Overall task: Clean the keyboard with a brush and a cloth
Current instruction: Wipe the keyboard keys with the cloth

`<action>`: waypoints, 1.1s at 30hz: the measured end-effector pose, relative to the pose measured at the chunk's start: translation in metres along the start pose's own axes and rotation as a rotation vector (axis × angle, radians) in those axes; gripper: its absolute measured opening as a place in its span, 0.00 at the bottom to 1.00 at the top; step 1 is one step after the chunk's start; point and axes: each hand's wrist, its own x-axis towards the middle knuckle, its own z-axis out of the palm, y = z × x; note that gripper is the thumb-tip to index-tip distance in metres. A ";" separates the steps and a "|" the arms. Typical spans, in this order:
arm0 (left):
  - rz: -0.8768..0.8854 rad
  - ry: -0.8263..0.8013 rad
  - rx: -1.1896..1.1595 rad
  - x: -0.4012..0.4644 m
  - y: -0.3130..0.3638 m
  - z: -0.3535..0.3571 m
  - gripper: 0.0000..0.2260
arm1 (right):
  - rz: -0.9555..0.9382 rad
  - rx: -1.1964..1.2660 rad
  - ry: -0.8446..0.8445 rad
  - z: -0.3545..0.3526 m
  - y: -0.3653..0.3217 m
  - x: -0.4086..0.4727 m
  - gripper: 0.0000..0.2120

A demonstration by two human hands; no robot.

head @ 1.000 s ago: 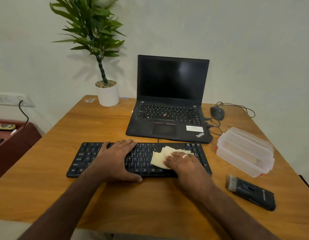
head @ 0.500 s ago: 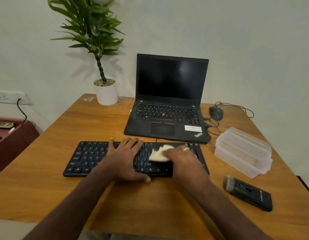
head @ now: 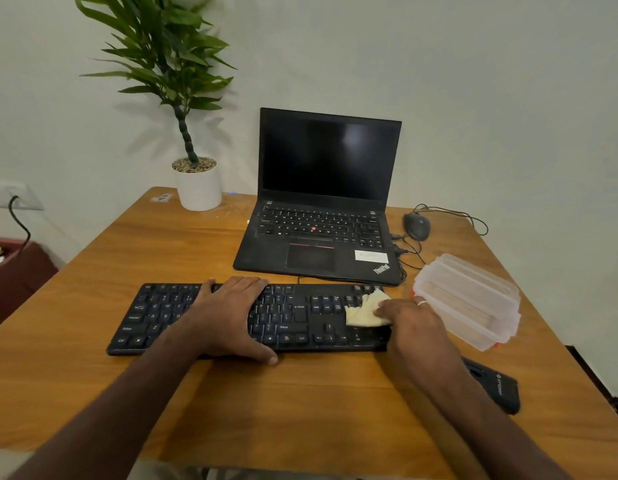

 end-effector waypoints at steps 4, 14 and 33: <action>-0.004 -0.002 0.009 0.000 0.003 -0.001 0.65 | 0.053 0.094 0.196 -0.010 -0.001 0.010 0.18; 0.001 0.005 0.027 0.003 0.001 0.001 0.64 | -0.223 -0.094 -0.014 0.019 -0.034 -0.044 0.33; -0.008 0.064 0.022 0.009 -0.002 0.007 0.65 | 0.133 -0.056 -0.027 0.014 -0.009 -0.048 0.28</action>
